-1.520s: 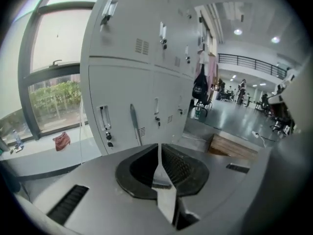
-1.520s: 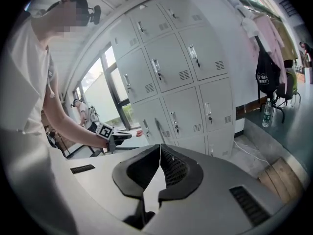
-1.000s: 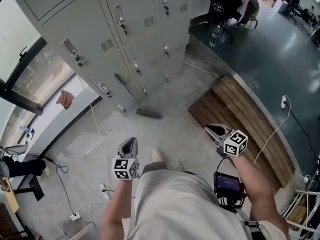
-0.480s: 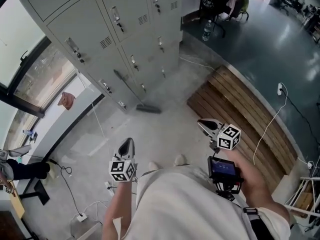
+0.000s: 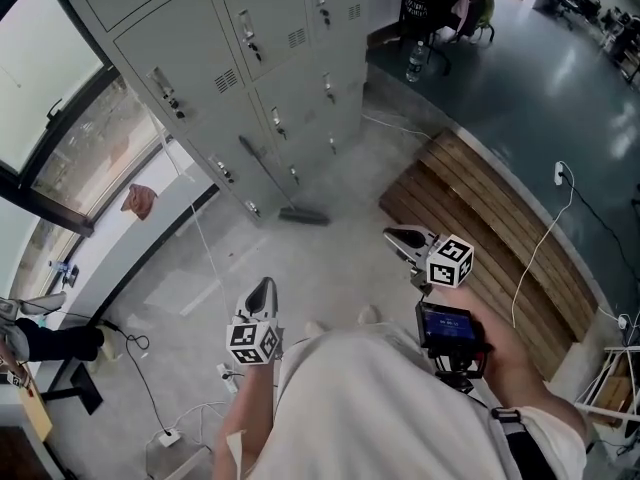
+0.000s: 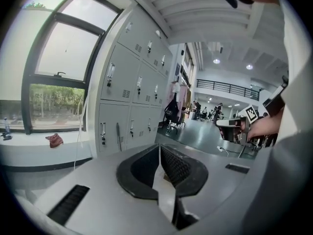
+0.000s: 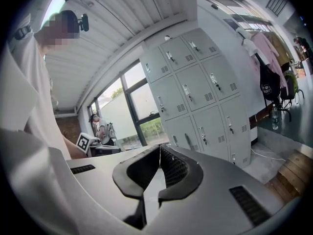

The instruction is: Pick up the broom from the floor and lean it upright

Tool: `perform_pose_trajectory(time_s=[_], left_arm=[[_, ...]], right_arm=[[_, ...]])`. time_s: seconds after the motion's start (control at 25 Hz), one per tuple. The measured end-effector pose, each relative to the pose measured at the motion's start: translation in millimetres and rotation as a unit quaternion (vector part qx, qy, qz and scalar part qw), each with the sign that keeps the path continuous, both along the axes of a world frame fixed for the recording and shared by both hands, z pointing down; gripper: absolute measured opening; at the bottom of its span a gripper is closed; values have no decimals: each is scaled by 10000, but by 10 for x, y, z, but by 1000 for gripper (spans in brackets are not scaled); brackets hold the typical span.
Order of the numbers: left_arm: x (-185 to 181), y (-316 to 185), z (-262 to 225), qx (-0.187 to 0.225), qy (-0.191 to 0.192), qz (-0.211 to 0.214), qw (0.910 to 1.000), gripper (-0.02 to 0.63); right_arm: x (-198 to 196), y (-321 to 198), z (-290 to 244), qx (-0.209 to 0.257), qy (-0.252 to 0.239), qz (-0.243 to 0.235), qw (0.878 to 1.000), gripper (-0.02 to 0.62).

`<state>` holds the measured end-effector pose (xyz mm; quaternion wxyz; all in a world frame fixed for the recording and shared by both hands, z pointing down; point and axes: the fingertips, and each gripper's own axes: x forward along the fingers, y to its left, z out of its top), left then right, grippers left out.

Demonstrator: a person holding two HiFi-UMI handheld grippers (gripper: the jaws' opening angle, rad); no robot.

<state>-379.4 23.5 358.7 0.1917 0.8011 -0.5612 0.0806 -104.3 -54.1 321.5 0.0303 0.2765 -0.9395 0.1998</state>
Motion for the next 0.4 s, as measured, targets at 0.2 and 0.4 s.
perform_pose_trajectory(time_s=[0.2, 0.4], left_arm=[[-170, -30, -40, 72, 24, -33, 10000, 18], [-290, -82, -70, 120, 15, -3, 9999, 18]], right_arm=[[-167, -16, -49, 50, -8, 7, 10000, 15], [-337, -47, -82, 125, 13, -16, 9999, 15]])
